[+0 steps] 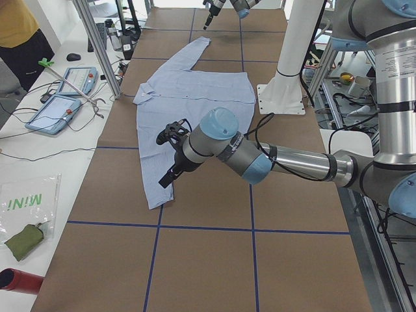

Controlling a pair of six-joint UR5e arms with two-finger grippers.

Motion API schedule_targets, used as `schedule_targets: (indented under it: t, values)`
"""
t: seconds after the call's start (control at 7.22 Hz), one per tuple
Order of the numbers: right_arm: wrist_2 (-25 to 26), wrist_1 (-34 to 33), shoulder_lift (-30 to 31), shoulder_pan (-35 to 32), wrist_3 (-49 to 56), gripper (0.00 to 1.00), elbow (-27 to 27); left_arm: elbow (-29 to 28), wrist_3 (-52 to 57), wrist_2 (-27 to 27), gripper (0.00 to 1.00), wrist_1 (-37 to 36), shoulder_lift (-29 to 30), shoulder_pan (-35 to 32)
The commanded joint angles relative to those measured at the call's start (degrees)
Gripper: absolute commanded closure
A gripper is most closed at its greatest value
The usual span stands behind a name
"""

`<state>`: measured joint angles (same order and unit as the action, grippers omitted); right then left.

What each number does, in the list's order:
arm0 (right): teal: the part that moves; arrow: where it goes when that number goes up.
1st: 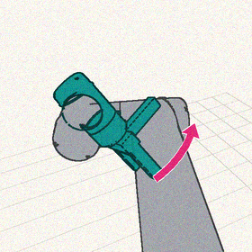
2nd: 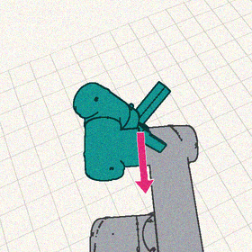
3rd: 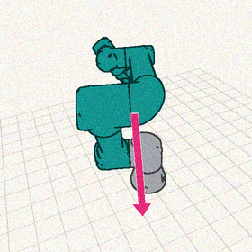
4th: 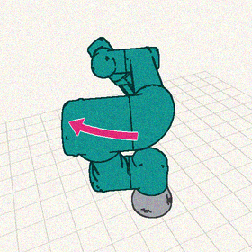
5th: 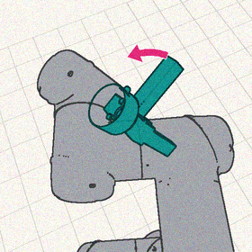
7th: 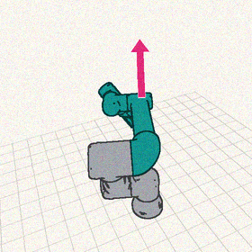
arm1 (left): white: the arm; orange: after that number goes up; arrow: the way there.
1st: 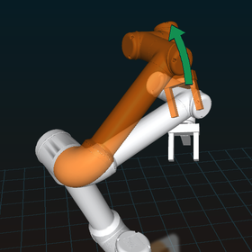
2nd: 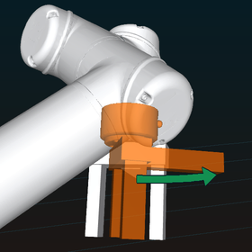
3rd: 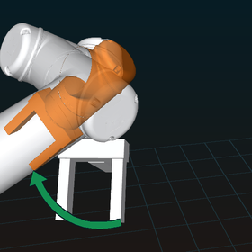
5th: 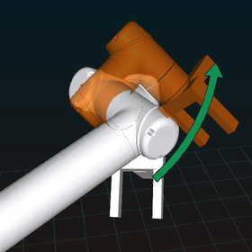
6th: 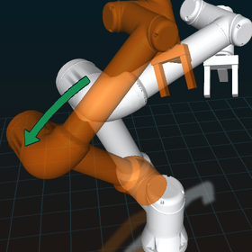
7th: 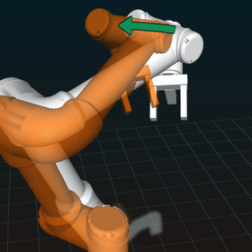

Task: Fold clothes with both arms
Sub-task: 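Lower the right gripper onto the sleeve cuff nearest it and grasp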

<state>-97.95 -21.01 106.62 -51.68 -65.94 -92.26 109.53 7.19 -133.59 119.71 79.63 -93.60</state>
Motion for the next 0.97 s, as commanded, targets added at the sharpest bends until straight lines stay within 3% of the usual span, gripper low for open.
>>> schedule_targets:
  t: [0.0,0.14,0.55,0.69,0.83]
  values:
    - [12.98,0.97,0.08,10.59,-7.33,0.07,1.55,-0.02,0.02,-0.09,0.00,0.00,0.00,0.00]
    - [15.57,0.97,0.08,13.25,-8.84,0.12,1.73,-0.02,0.10,-0.09,0.00,0.00,0.00,0.00]
    - [16.82,1.15,2.28,13.45,-8.77,0.27,1.55,-0.11,0.10,-0.09,0.00,0.00,0.00,0.00]
    - [16.82,1.24,2.28,13.45,-8.77,0.39,1.55,-0.11,0.10,-0.09,0.00,0.00,-0.09,0.00]
    - [16.82,1.15,2.28,13.62,-8.77,0.45,1.55,-0.19,0.10,-0.09,0.00,0.00,-0.09,0.00]
